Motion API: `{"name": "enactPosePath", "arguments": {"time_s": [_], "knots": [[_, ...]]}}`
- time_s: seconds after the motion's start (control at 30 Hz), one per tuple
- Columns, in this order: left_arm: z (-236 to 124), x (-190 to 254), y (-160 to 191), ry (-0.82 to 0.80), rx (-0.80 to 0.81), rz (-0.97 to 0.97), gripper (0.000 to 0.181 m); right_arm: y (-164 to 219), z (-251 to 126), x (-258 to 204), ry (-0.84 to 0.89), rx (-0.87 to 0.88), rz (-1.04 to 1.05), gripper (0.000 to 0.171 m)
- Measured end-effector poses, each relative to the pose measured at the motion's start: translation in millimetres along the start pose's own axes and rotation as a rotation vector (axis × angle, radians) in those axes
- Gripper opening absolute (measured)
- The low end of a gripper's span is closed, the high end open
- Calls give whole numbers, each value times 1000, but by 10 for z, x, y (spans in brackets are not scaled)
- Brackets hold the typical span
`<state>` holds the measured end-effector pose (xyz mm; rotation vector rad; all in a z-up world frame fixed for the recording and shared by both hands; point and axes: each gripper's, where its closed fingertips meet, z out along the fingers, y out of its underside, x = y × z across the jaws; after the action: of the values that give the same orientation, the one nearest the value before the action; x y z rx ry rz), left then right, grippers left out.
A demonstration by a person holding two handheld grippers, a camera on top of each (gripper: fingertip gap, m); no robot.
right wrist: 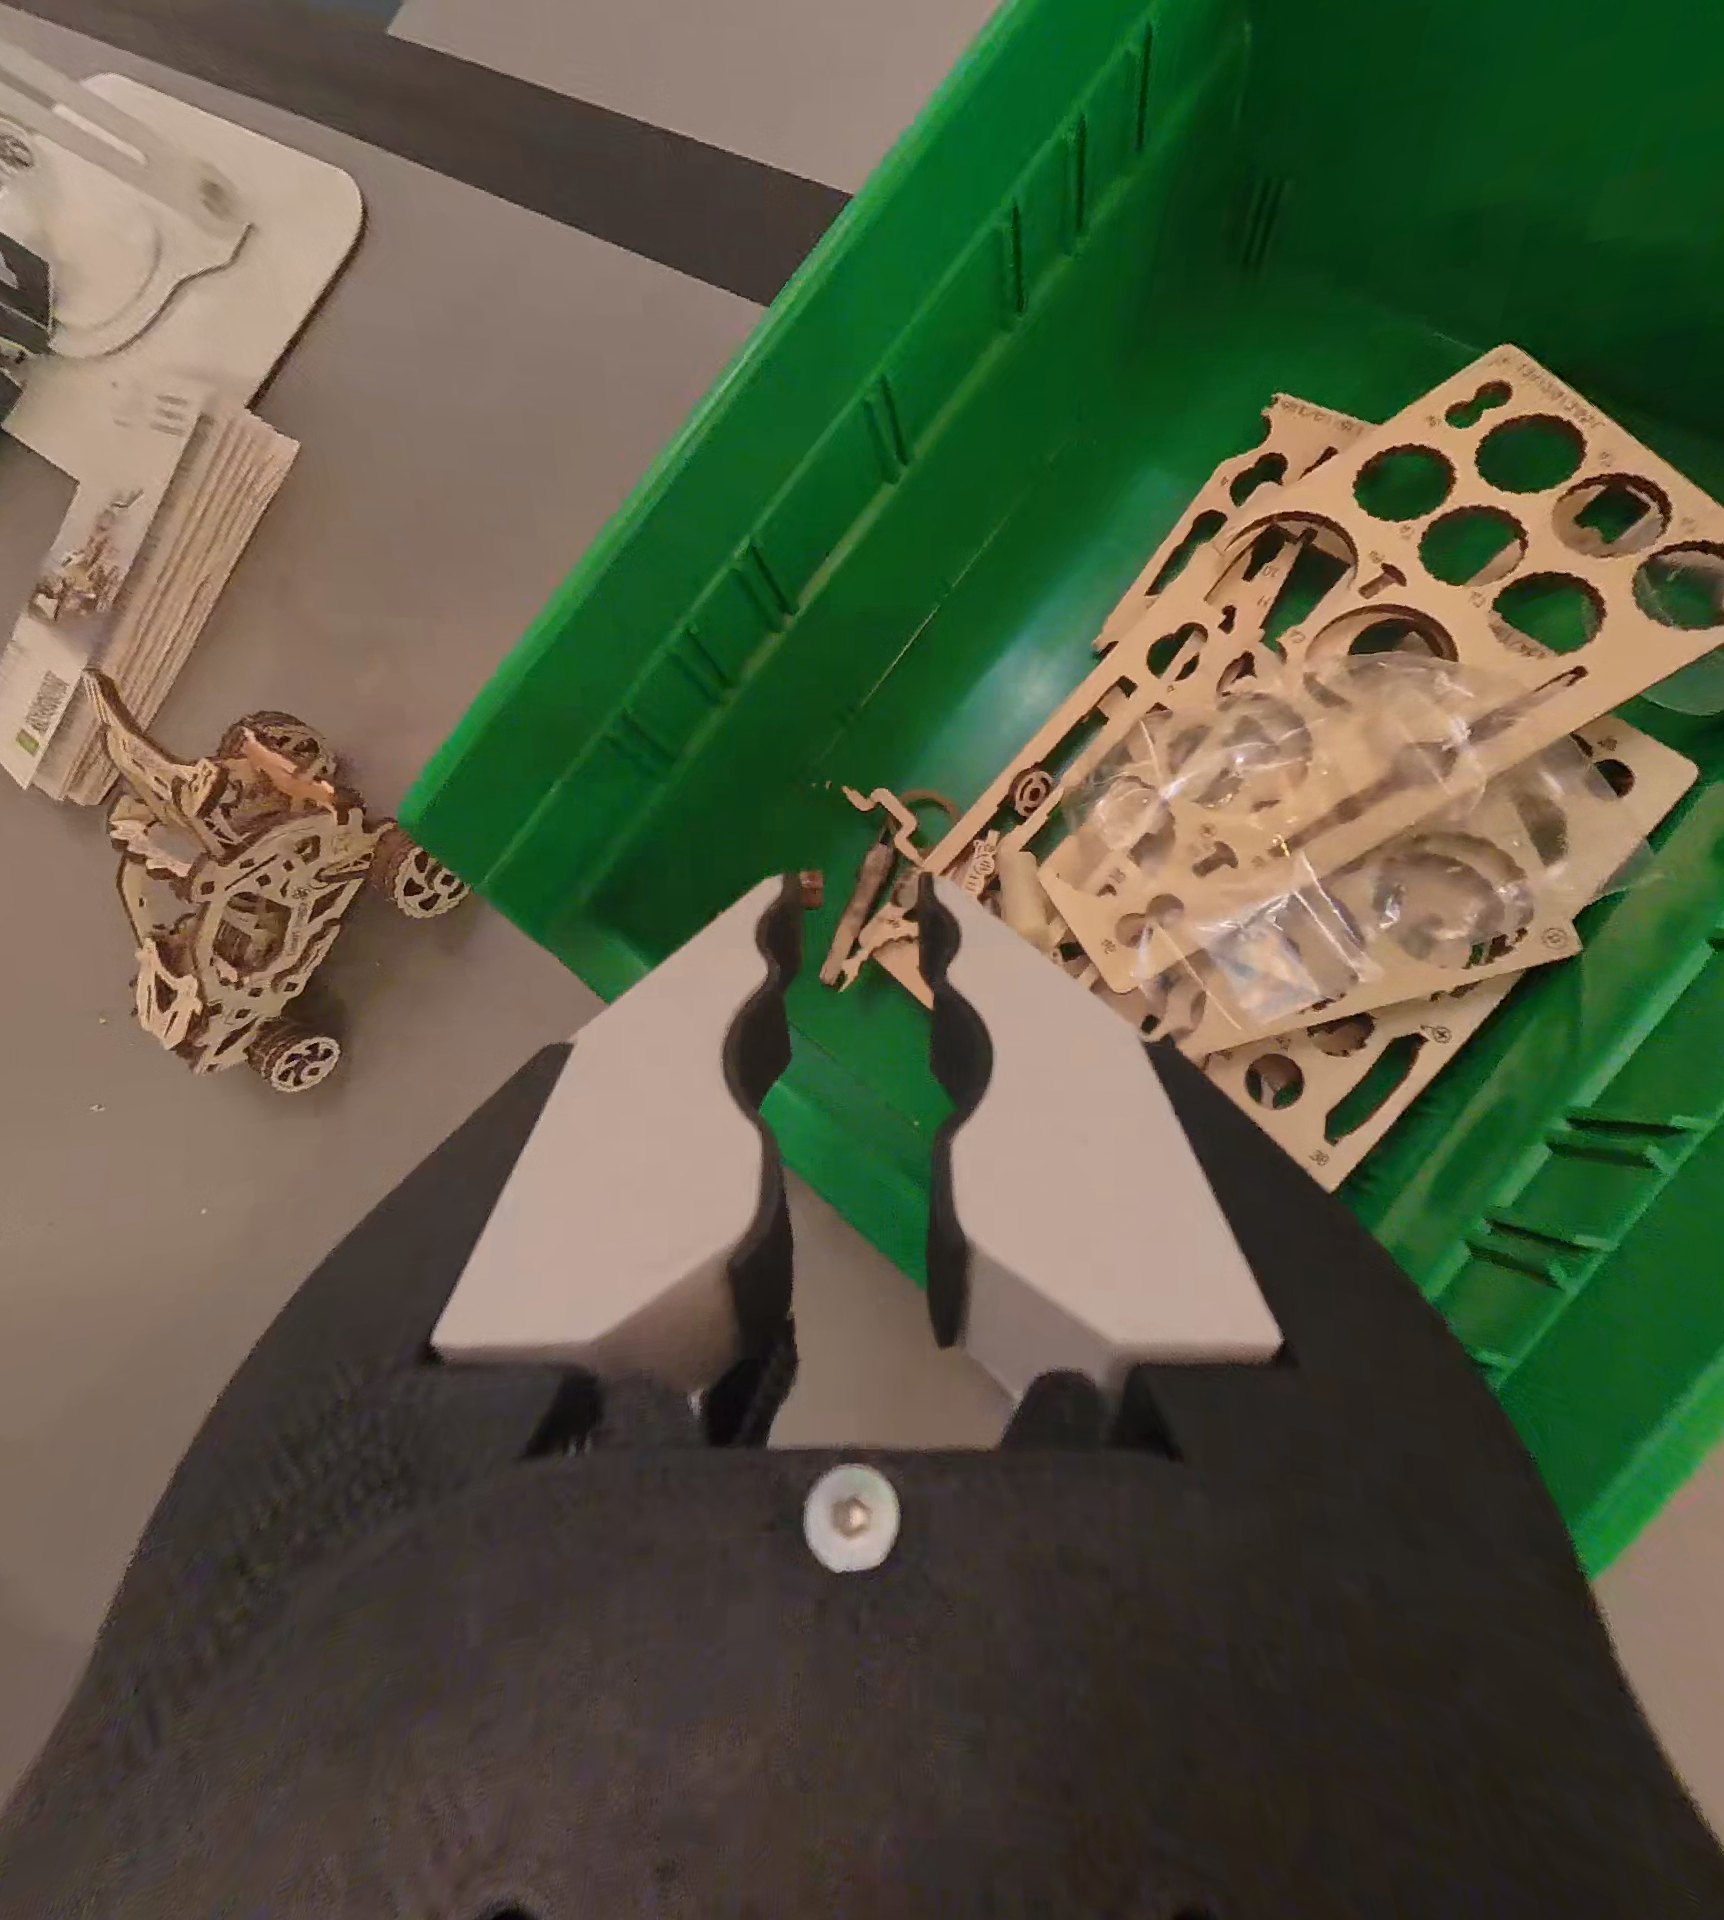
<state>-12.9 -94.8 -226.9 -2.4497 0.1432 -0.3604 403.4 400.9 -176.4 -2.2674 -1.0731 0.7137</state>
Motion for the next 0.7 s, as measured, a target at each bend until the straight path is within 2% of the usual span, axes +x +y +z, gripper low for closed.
{"name": "enactPosePath", "arguments": {"time_s": [0.07,0.1,0.13,0.27,0.37,0.43,0.53,0.7], "knots": [[20,-4,10,2,-5,-4,48,21,-11,26,8,-12,-8,20],[26,-10,17,2,-7,-6,48,22,-25,40,20,-13,-18,14],[33,-16,24,2,-9,-8,48,17,-38,42,30,-10,-38,0],[38,-32,37,3,-12,-14,48,-21,-115,-28,66,-1,-100,0],[16,-42,25,-3,-7,-13,48,-132,-270,-296,74,61,-180,2],[-10,-55,10,-10,0,-12,48,-178,-362,-787,-4,99,-277,13],[-38,-76,-16,-16,12,-15,48,-74,-304,-1813,-141,108,-489,20],[-39,-71,-25,-15,13,-2,48,569,261,-3546,-436,23,-753,27]]}}
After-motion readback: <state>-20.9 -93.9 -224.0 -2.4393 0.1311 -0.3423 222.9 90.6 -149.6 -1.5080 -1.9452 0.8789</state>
